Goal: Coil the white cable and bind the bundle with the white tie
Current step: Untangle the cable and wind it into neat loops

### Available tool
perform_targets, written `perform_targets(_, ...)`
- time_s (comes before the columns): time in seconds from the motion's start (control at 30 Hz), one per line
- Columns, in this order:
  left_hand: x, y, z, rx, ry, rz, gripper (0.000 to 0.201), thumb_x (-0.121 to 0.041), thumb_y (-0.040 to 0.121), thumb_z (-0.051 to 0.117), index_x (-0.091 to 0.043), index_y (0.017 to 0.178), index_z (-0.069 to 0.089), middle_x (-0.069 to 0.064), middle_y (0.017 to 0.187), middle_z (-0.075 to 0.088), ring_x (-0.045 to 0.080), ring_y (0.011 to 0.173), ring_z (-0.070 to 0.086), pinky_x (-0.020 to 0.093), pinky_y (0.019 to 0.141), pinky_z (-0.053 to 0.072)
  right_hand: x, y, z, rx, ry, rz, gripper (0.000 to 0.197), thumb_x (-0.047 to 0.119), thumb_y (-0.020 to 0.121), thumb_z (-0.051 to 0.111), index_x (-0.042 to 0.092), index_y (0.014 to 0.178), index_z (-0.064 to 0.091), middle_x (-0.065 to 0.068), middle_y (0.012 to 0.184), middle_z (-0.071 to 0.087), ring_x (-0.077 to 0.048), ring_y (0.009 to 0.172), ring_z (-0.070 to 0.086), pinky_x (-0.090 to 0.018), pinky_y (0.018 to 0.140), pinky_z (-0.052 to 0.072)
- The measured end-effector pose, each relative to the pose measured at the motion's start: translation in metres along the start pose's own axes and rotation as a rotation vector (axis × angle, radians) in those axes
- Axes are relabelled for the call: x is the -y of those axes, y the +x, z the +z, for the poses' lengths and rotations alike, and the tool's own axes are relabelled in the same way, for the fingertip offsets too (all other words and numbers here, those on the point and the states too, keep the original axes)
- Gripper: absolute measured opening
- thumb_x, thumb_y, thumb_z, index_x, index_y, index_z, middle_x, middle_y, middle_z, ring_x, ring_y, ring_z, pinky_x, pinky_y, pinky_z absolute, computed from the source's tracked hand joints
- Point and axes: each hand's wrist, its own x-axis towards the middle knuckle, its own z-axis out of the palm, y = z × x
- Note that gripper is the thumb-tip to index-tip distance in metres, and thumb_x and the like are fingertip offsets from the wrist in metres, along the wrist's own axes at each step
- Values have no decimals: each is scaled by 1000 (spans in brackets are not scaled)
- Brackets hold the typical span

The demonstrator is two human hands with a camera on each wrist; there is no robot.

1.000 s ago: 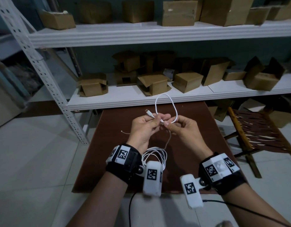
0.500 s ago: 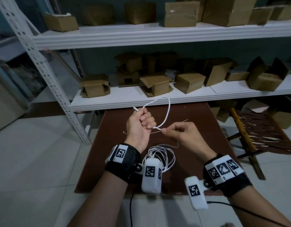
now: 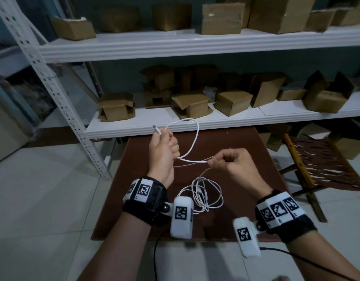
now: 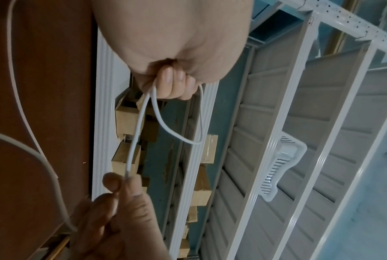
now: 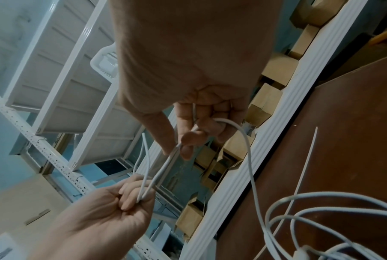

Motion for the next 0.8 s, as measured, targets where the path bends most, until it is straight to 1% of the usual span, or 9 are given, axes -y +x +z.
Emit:
perform_targets(0.07, 0, -2, 2, 12, -57, -40, 26, -16, 114, 35, -16, 91, 46, -9, 56, 34, 3, 43, 24, 16, 38, 20, 1, -1, 3, 13, 30, -4, 18, 26, 88, 85, 12, 77, 80, -12, 68, 66, -14, 65, 51, -29, 64, 38)
perform_targets(0.13, 3, -5, 4, 33, -95, -100, 26, -12, 111, 37, -17, 87, 46, -8, 54, 31, 2, 40, 21, 16, 36, 15, 4, -1, 3, -1, 77, -24, 16, 25, 89, 85, 12, 81, 80, -9, 67, 60, -16, 66, 49, -28, 64, 38)
perform_targets(0.23, 9, -6, 6, 49, -76, -151, 26, -10, 108, 39, -18, 84, 45, -8, 53, 29, 1, 38, 19, 16, 34, 14, 10, -1, 1, -27, 117, -82, 6, 11, 91, 81, 9, 85, 80, -3, 63, 56, -9, 62, 49, -20, 62, 38)
perform_targets(0.33, 10, -4, 7, 4, 67, -77, 25, -9, 109, 38, -18, 86, 43, -10, 52, 33, 1, 39, 22, 15, 34, 16, 16, -3, -1, 13, 106, -108, 3, 1, 91, 78, 4, 90, 79, -1, 62, 56, -5, 58, 48, -14, 59, 38)
perform_targets(0.47, 4, -5, 4, -44, 295, 65, 21, -13, 111, 41, -16, 92, 48, -9, 54, 35, 4, 42, 27, 18, 38, 22, 13, -5, -3, 68, -205, -140, 9, 19, 87, 84, 22, 79, 79, 6, 65, 68, -12, 61, 59, -30, 63, 45)
perform_targets(0.6, 1, -4, 1, -55, 318, 117, 20, -16, 112, 42, -15, 94, 50, -8, 56, 37, 3, 42, 29, 17, 39, 24, 6, -3, -7, -22, -544, -161, 12, 27, 82, 88, 26, 76, 78, 6, 76, 74, -15, 77, 69, -31, 74, 51)
perform_targets(0.7, 3, -3, 2, -51, 285, 100, 19, -15, 112, 40, -15, 95, 49, -11, 53, 36, 2, 40, 27, 17, 37, 22, 0, 0, -9, -135, -602, -175, 13, 23, 79, 92, 29, 79, 80, 6, 96, 63, -18, 98, 58, -24, 81, 43)
perform_targets(0.73, 4, -3, 3, -49, 275, 93, 19, -15, 113, 39, -15, 96, 48, -12, 52, 35, 2, 39, 27, 17, 37, 21, -1, 0, -10, -192, -607, -149, 12, 26, 79, 92, 30, 81, 81, 5, 97, 60, -17, 99, 54, -25, 81, 40)
perform_targets(0.8, 6, -3, 4, -50, 255, 75, 19, -15, 113, 39, -16, 96, 48, -13, 51, 35, 2, 39, 26, 17, 37, 21, 0, 0, -12, -244, -535, -54, 8, 32, 81, 90, 33, 82, 82, 8, 88, 67, -14, 88, 61, -31, 78, 45)
